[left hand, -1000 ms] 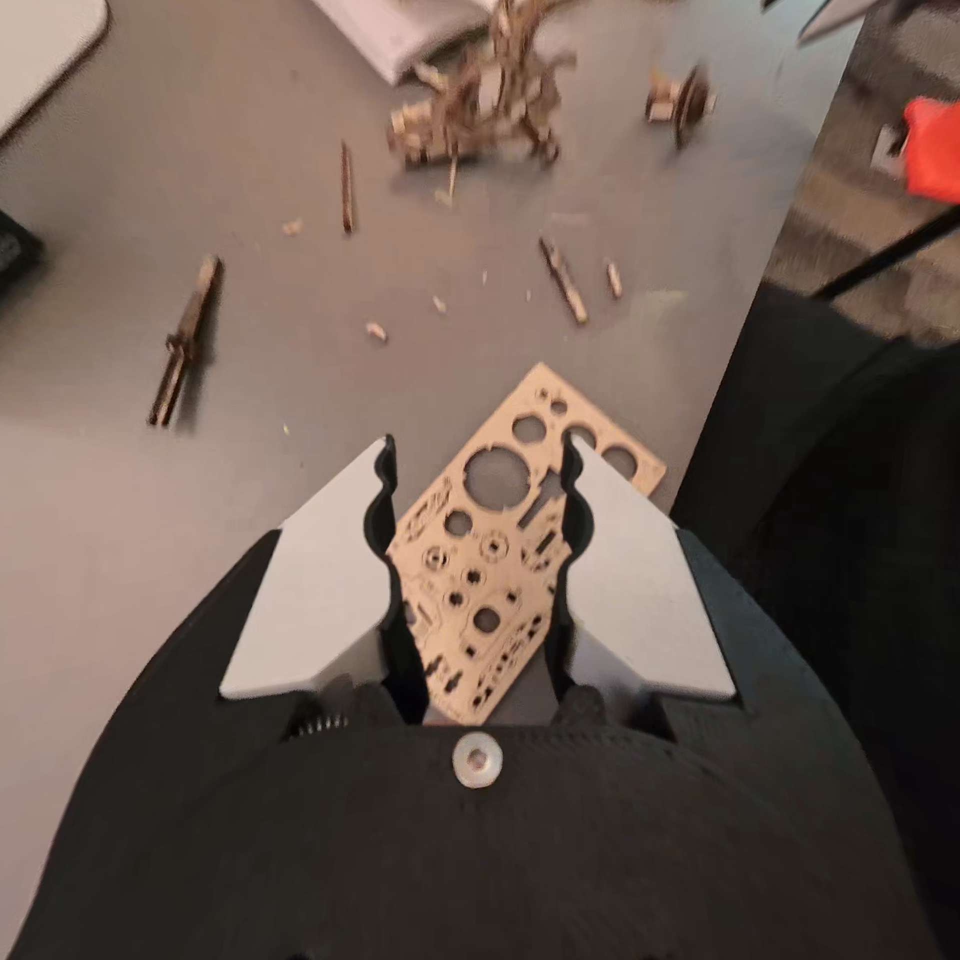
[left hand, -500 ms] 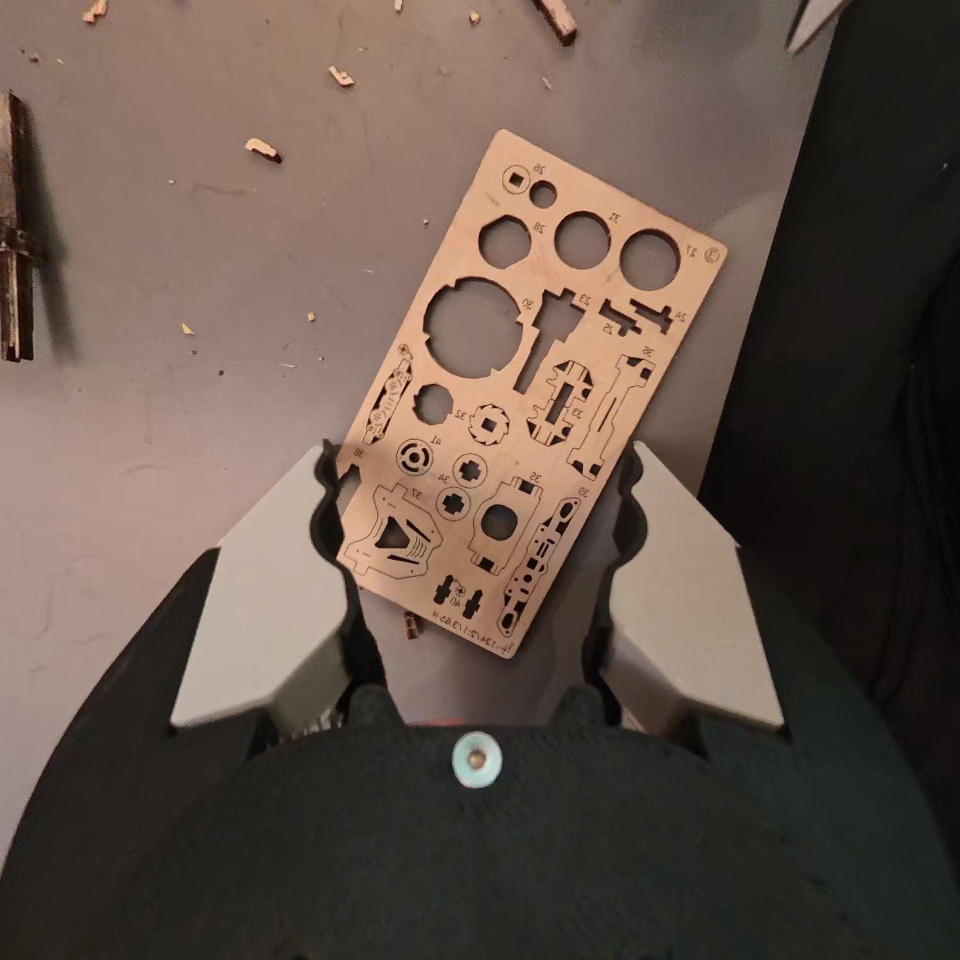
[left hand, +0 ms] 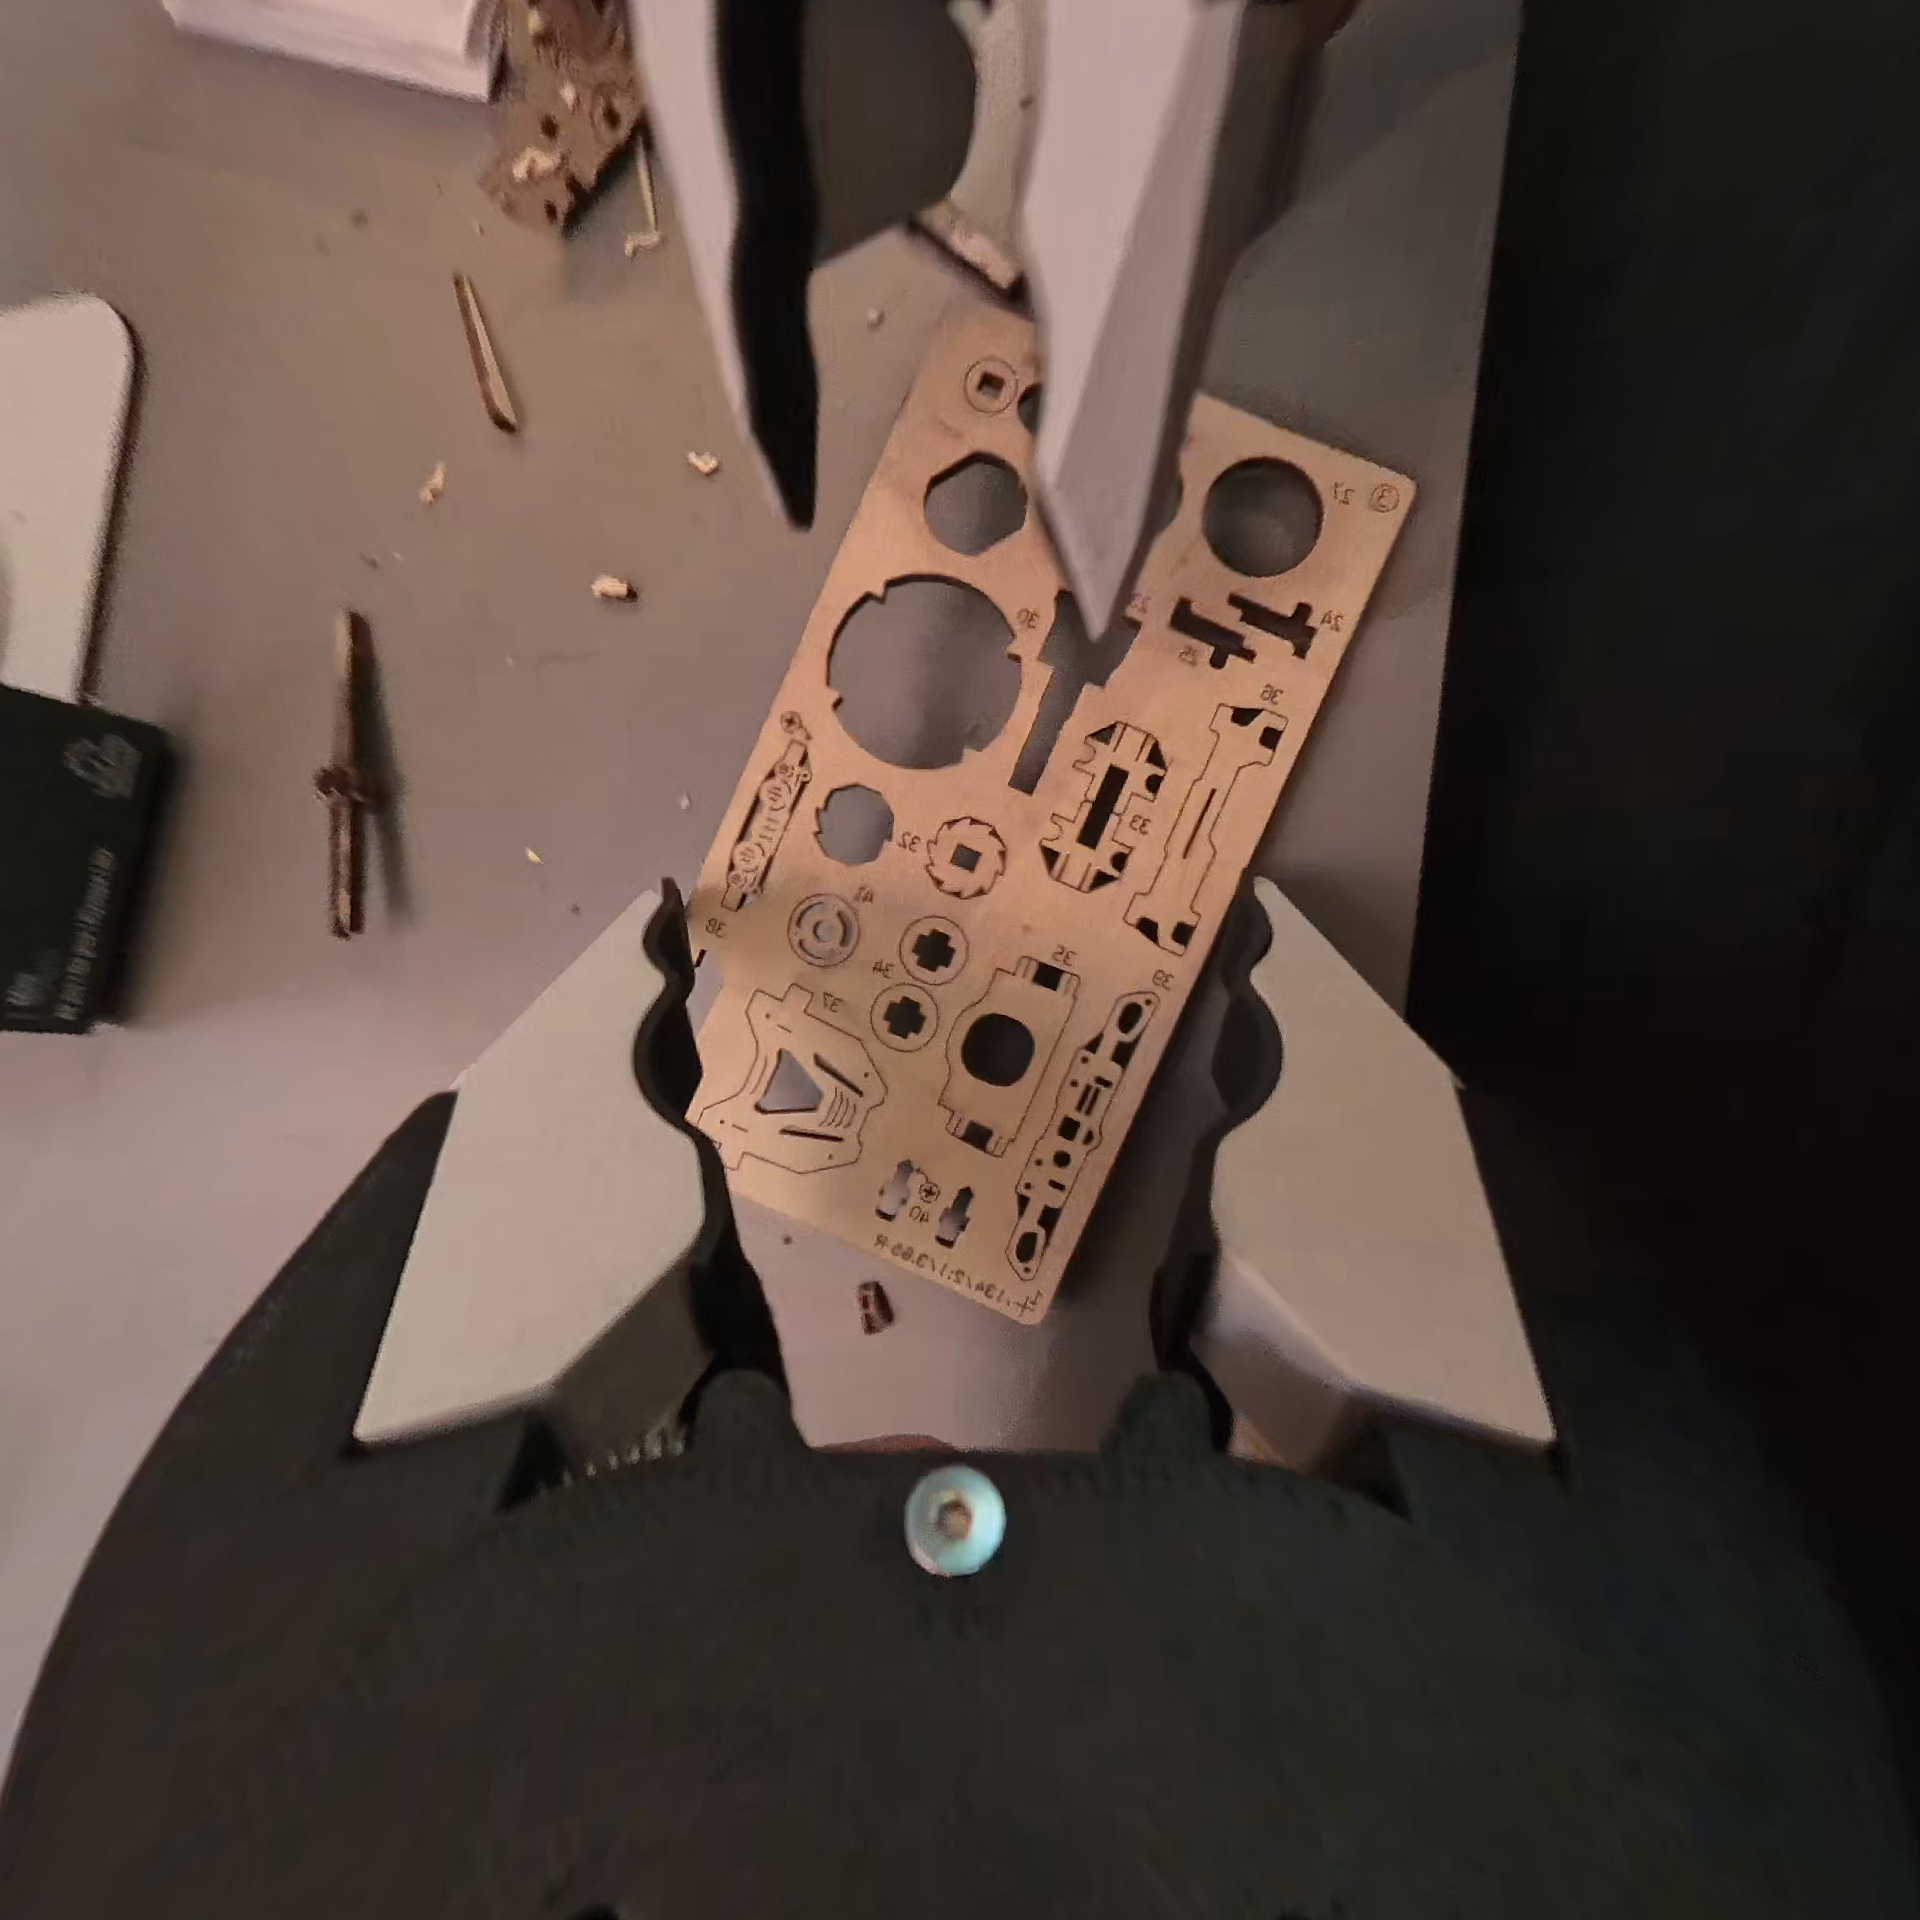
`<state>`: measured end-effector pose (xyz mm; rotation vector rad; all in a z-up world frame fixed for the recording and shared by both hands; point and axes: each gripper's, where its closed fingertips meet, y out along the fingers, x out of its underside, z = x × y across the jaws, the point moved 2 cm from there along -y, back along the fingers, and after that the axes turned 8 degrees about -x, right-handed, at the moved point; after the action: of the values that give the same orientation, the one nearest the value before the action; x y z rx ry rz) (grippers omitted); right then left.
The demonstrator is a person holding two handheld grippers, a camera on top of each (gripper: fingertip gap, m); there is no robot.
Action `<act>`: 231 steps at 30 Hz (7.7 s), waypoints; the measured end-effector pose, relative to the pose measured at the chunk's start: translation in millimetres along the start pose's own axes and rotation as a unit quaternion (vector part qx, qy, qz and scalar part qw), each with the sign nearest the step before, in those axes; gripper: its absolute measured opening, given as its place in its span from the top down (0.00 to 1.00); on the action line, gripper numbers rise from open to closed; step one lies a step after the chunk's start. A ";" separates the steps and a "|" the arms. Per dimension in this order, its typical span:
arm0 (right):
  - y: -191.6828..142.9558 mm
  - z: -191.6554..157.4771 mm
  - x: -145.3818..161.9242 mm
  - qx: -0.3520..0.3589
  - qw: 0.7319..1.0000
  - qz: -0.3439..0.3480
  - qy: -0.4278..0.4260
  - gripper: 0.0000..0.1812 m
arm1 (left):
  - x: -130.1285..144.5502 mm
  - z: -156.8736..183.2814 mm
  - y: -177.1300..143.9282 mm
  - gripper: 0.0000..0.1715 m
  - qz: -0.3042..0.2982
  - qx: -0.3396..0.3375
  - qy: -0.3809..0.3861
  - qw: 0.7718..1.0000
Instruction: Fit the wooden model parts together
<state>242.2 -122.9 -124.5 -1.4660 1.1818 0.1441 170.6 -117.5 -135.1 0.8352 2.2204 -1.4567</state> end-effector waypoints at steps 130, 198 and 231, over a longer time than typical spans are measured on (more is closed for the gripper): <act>-78.0 -29.2 -26.8 -0.209 0.867 0.358 0.277 0.92 | -97.1 -21.3 -38.8 1.00 0.226 0.332 -0.546 0.735; -39.4 5.8 -30.5 -0.136 0.911 0.290 0.258 0.88 | -52.1 -56.2 -18.5 1.00 0.297 0.189 -0.615 0.706; -55.9 -23.0 -40.1 -0.262 0.858 0.334 0.290 1.00 | -58.7 -62.3 -54.8 0.91 0.315 0.299 -0.592 0.679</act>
<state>250.8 -129.9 -52.8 -1.5382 2.2679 0.5654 181.5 -93.3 -36.9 0.4429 0.4099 -1.5907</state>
